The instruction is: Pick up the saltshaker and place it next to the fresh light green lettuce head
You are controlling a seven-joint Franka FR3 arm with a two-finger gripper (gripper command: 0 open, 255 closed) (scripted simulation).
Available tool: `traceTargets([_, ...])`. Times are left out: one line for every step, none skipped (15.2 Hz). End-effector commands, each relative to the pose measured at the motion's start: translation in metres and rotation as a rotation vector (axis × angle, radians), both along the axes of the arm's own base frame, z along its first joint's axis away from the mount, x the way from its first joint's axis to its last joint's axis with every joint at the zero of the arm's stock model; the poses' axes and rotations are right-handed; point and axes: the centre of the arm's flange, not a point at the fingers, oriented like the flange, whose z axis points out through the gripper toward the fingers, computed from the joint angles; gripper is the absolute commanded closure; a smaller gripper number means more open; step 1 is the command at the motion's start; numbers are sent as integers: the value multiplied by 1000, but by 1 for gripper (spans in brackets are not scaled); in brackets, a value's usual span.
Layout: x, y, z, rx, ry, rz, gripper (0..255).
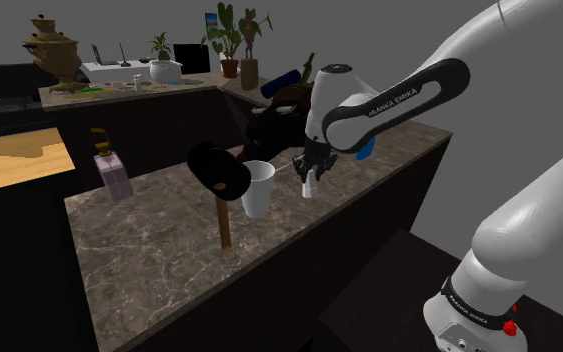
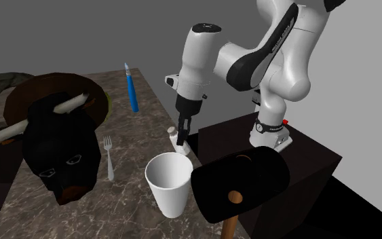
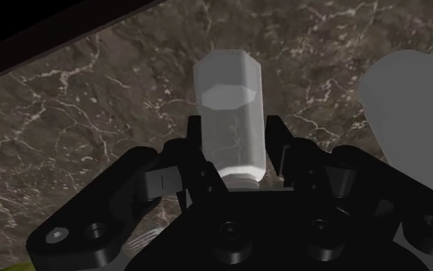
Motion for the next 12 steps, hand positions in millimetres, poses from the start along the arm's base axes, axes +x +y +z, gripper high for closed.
traceTargets([1,0,11,0,1,0,255])
traceTargets([1,0,16,0,1,0,255])
traceTargets([1,0,21,0,1,0,255])
traceTargets([1,0,27,0,1,0,255])
traceTargets([1,0,32,0,1,0,255])
traceTargets([1,0,37,0,1,0,255])
traceTargets([1,0,42,0,1,0,255])
traceTargets([1,0,48,0,1,0,255])
traceTargets([1,0,53,0,1,0,255])
traceTargets([1,0,58,0,1,0,255])
traceTargets([1,0,64,0,1,0,255])
traceTargets([1,0,69,0,1,0,255])
